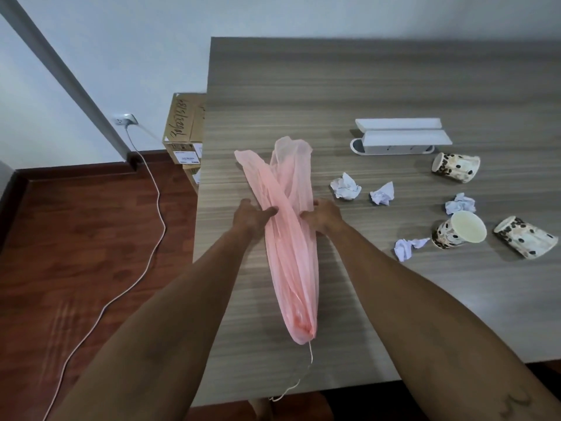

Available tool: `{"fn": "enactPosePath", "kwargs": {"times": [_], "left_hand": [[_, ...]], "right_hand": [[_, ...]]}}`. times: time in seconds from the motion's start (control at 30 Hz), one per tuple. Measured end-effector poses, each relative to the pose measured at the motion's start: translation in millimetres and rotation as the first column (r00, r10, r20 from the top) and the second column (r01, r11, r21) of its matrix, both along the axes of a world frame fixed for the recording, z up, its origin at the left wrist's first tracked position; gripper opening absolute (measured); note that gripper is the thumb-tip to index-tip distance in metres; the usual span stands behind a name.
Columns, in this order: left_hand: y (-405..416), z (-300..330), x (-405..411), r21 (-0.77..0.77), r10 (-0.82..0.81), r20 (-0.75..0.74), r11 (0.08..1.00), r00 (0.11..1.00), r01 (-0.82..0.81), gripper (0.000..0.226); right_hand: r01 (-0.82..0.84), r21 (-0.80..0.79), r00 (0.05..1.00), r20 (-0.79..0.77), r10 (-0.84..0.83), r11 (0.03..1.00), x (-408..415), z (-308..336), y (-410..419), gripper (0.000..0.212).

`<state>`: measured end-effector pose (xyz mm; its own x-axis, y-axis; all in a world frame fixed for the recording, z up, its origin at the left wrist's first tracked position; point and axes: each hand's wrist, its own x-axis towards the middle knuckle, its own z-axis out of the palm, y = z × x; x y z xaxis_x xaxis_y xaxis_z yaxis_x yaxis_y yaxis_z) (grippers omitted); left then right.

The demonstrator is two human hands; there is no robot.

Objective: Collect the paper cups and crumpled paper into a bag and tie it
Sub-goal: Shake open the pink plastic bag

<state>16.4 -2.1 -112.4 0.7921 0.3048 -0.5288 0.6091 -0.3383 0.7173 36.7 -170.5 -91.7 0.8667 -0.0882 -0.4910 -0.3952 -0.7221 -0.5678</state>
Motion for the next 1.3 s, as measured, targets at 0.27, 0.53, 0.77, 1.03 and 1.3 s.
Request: {"fn": "enactPosePath", "kwargs": {"times": [0.27, 0.53, 0.77, 1.03, 1.3], "left_hand": [[4, 52, -11, -0.431, 0.323, 0.08, 0.864, 0.943, -0.26, 0.052], [-5, 154, -55, -0.44, 0.419, 0.376, 0.866, 0.827, -0.239, 0.025], [-28, 209, -106, -0.285, 0.447, 0.649, 0.893, 0.616, -0.348, 0.018], [-57, 174, -151, -0.007, 0.206, 0.685, 0.961, 0.699, -0.276, 0.04], [-51, 166, -174, 0.173, -0.19, 0.544, 0.979, 0.817, 0.112, 0.057]], "right_hand": [[0.009, 0.24, 0.96, 0.268, -0.075, 0.971, -23, 38, -6, 0.004], [0.011, 0.454, 0.881, 0.417, -0.223, 0.891, -55, 111, -33, 0.008], [0.187, 0.621, 0.811, 0.34, -0.477, 0.761, -83, 184, -61, 0.02], [0.175, 0.831, 0.984, -0.139, -0.107, 0.528, -85, 253, -65, 0.065], [0.092, 0.761, 0.981, 0.04, -0.188, 0.642, -77, 234, -51, 0.018]]}}
